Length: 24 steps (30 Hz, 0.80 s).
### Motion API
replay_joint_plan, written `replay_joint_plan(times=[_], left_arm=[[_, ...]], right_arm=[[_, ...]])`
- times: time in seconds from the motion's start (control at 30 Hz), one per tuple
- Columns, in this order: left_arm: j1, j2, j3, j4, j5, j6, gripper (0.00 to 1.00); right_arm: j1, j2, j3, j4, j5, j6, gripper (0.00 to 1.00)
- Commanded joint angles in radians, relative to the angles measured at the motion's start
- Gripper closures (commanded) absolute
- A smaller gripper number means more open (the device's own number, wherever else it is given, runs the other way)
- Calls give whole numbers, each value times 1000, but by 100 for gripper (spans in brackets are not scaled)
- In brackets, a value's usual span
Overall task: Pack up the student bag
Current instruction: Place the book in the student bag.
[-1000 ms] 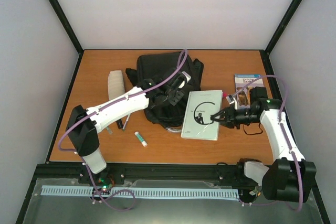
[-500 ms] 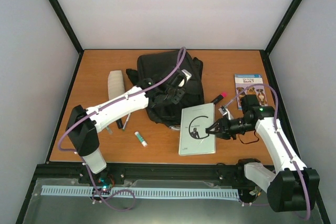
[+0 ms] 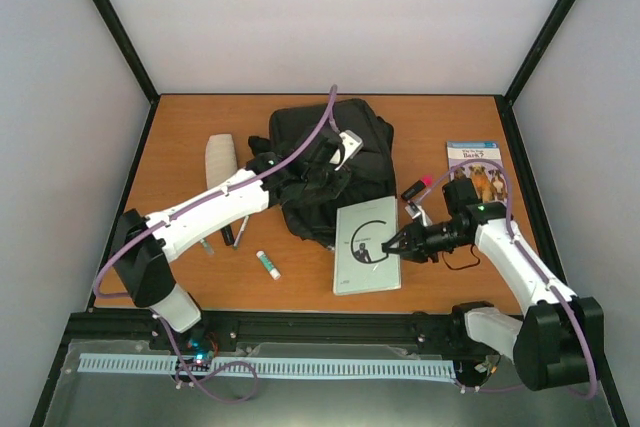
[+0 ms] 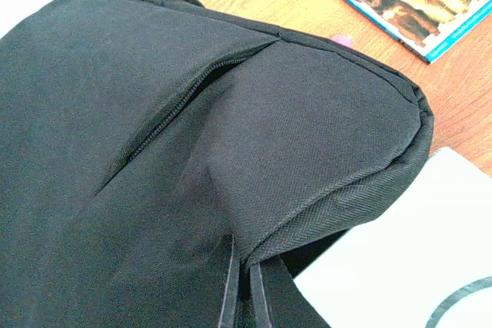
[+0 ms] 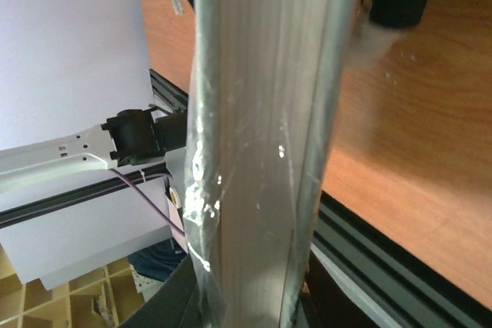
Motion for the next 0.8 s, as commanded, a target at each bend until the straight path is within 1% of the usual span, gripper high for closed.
replay_joint_plan(times=[0.0, 0.1, 0.4, 0.63, 0.77], left_arm=[[4, -55, 15, 106, 36, 10, 99], [3, -66, 10, 110, 43, 9, 99], [3, -69, 7, 109, 60, 16, 99], [3, -68, 8, 104, 58, 20, 99], [3, -75, 6, 103, 66, 21, 99]], right_arm=[[30, 46, 63, 173, -81, 29, 97], [37, 109, 93, 241, -91, 58, 97], [79, 304, 211, 297, -127, 72, 97], [148, 509, 335, 297, -154, 20, 97], [150, 586, 404, 302, -116, -32, 96]])
